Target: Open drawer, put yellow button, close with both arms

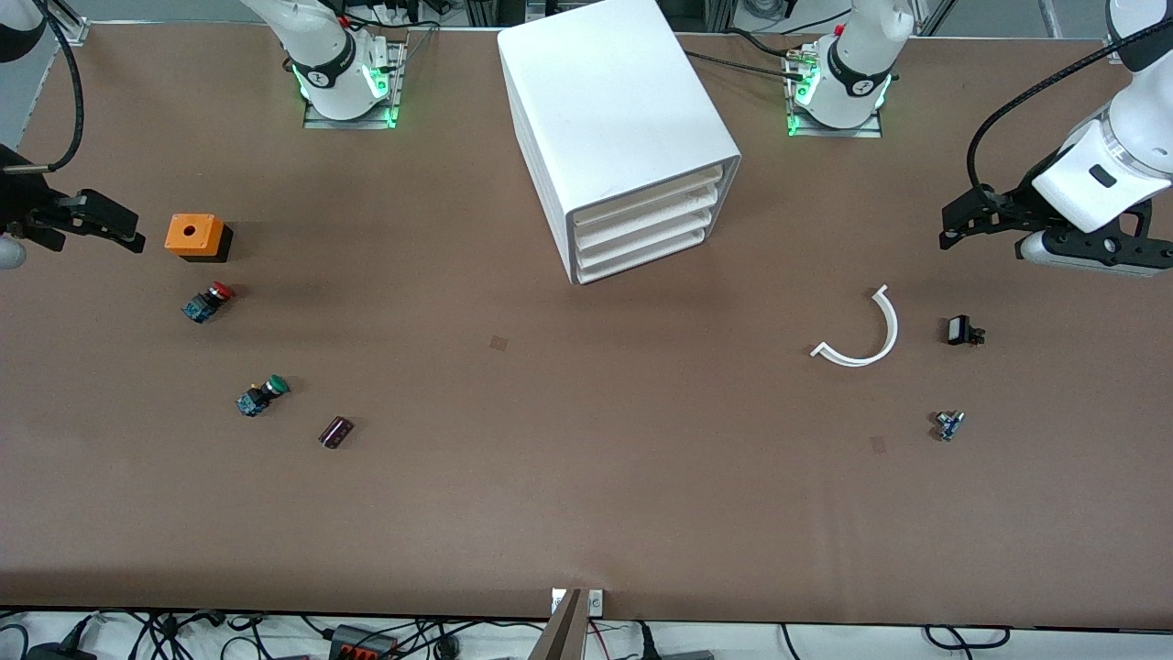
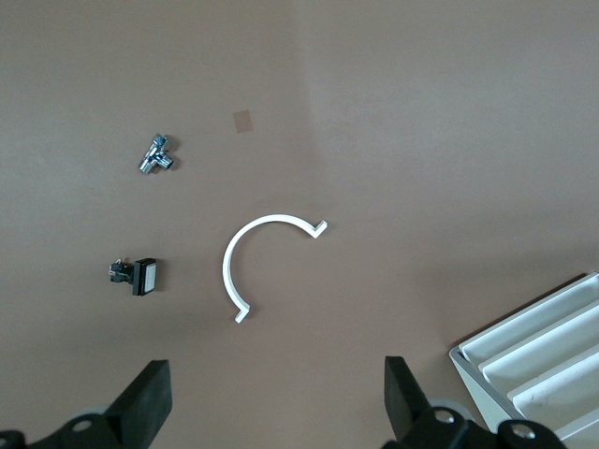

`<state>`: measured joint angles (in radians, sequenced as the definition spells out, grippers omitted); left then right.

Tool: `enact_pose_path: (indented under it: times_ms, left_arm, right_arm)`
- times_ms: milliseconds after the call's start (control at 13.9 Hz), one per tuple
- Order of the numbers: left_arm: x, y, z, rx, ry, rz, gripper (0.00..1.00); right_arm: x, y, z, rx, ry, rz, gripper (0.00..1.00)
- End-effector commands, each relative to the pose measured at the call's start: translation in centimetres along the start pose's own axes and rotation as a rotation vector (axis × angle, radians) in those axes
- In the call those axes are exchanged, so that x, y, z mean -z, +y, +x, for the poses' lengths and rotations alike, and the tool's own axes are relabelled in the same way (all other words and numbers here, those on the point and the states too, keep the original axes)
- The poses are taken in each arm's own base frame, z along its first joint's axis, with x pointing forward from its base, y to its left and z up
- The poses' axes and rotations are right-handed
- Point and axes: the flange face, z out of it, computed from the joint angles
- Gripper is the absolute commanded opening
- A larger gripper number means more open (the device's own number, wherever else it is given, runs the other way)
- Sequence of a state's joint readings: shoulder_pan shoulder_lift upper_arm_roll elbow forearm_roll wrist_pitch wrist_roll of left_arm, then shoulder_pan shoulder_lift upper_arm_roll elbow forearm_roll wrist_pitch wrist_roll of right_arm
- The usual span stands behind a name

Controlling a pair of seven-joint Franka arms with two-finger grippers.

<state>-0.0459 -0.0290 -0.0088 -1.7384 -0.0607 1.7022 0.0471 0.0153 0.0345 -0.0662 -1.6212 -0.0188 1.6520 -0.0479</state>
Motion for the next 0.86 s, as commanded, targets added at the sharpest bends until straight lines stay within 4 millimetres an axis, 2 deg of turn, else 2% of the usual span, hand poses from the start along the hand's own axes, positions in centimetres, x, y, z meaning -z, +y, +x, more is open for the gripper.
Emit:
enact_pose_path:
  times_ms: [0, 287, 789]
  left_arm:
    - [0.4, 0.1, -0.6, 0.001, -0.003, 0.019, 1.0]
    - [0.4, 0.1, -0.6, -0.001, -0.003, 0.019, 1.0]
    - [0.4, 0.0, -0.6, 0.001, -0.003, 0.019, 1.0]
  right_arm:
    - [0.1, -0.1, 0.2, 0.013, 0.003, -0.014, 1.0]
    - [-0.9, -0.4, 1.1, 0.017, 0.006, -0.016, 1.0]
    - [-1.3, -0.1, 1.0, 0.013, -0.003, -0.016, 1.0]
